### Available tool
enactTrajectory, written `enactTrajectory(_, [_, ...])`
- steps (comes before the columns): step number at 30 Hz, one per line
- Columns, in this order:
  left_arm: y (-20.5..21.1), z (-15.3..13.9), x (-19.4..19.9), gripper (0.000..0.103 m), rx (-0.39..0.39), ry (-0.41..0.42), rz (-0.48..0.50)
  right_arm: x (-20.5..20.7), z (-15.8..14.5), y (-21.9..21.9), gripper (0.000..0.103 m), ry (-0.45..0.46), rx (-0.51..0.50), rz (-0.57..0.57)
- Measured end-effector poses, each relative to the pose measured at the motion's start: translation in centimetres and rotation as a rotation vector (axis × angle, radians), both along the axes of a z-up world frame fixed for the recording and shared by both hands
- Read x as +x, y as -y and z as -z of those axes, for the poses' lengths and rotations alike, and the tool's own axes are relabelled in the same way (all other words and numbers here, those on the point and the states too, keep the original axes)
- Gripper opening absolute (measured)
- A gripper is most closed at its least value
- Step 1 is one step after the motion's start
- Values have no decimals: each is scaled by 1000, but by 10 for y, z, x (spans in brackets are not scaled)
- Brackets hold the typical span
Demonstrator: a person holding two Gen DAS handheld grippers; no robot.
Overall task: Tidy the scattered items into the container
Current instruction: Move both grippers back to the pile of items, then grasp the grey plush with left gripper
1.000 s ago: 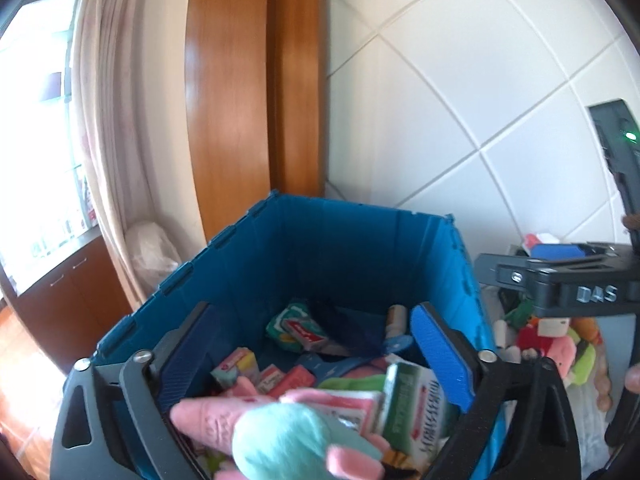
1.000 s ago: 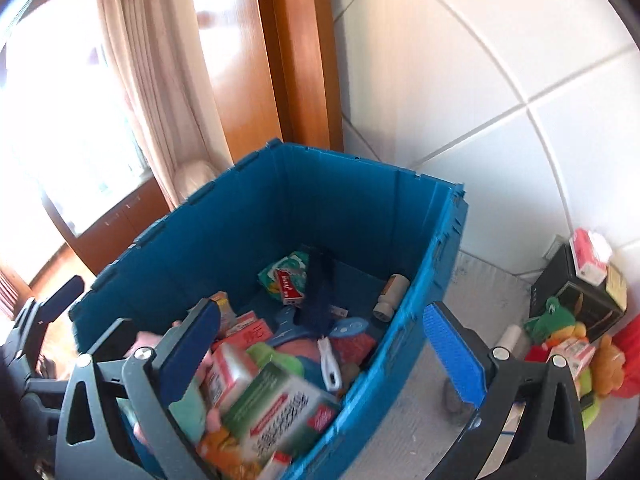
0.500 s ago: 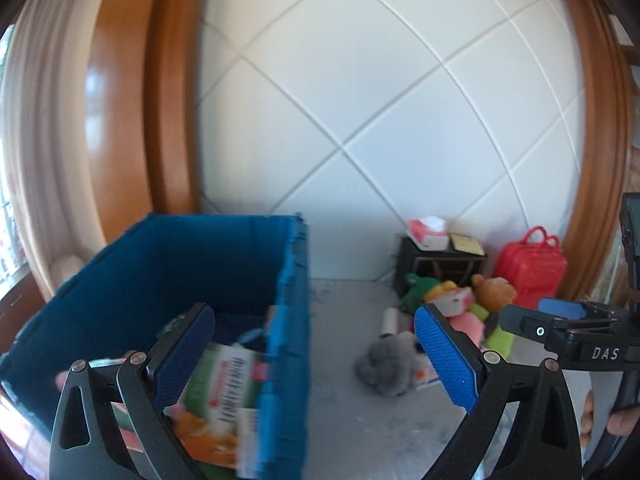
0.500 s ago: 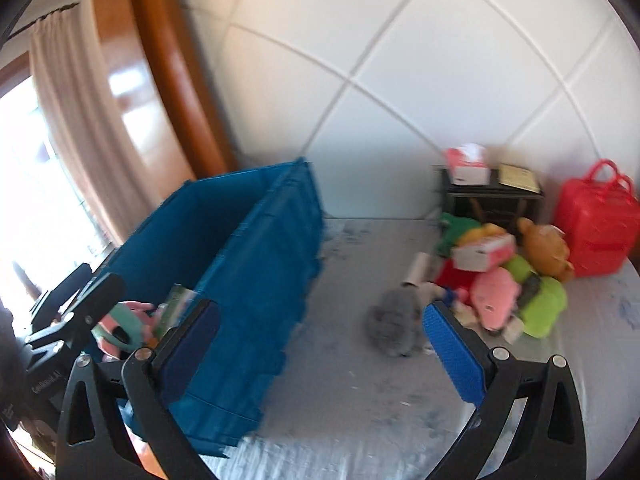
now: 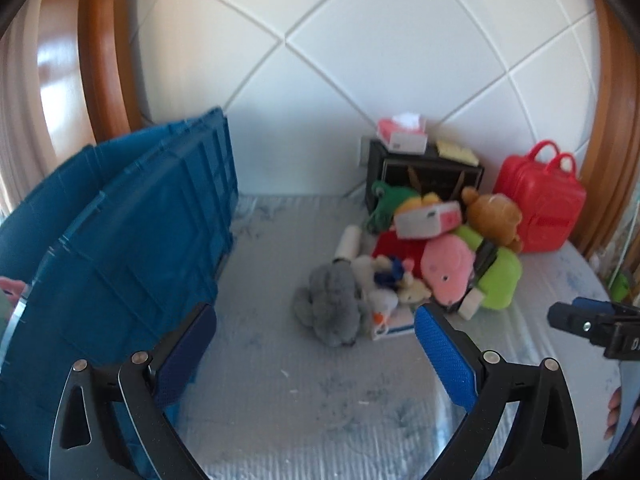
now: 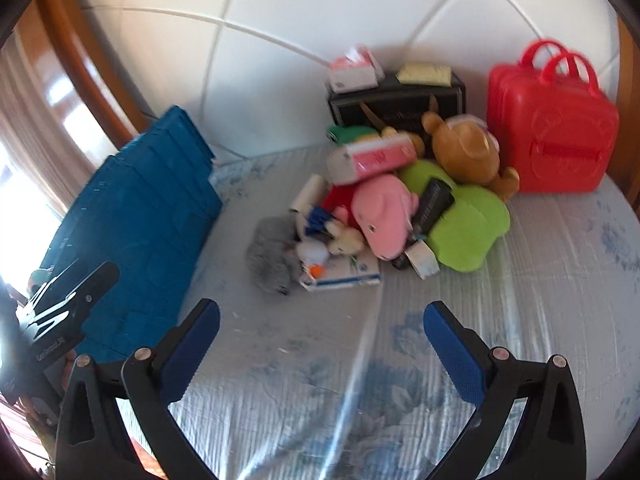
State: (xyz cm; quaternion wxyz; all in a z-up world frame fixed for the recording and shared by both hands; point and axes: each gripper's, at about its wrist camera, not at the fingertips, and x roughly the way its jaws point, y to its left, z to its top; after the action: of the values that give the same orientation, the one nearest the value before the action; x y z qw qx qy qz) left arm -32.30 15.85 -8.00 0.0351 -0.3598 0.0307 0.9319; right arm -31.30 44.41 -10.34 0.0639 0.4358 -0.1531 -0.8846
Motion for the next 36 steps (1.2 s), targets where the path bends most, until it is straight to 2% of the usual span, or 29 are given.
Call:
enactTrajectory(9, [-23, 93, -70, 101, -69, 109, 8, -47, 77, -41, 103, 89, -14, 84])
enactTrajectory(14, [-30, 146, -109, 101, -73, 156, 41, -85, 127, -19, 103, 110, 12, 69])
enactTrajectory(17, [-34, 174, -132, 101, -51, 178, 57, -107, 156, 1, 103, 125, 82, 67])
enactTrajectory(20, [-39, 201, -153, 100, -48, 216, 71, -124, 177, 12, 103, 130, 133, 71])
enactTrajectory(22, [-43, 214, -163, 100, -57, 225, 77, -134, 189, 15, 103, 137, 130, 73])
enactTrajectory(24, [-43, 225, -172, 91, -69, 234, 78, -141, 197, 17, 103, 142, 124, 65])
enactTrajectory(26, [-42, 233, -176, 60, -80, 252, 77, -147, 201, 21, 103, 142, 136, 56])
enactTrajectory(29, [-33, 238, -177, 47, -49, 270, 76, -152, 201, 28, 103, 131, 173, 53])
enactTrajectory(34, [-21, 229, -175, 44, -44, 255, 58, -145, 172, 39, 103, 37, 194, 55])
enactTrajectory(36, [-18, 223, -176, 44, -29, 248, 47, -147, 161, 43, 103, 27, 207, 48])
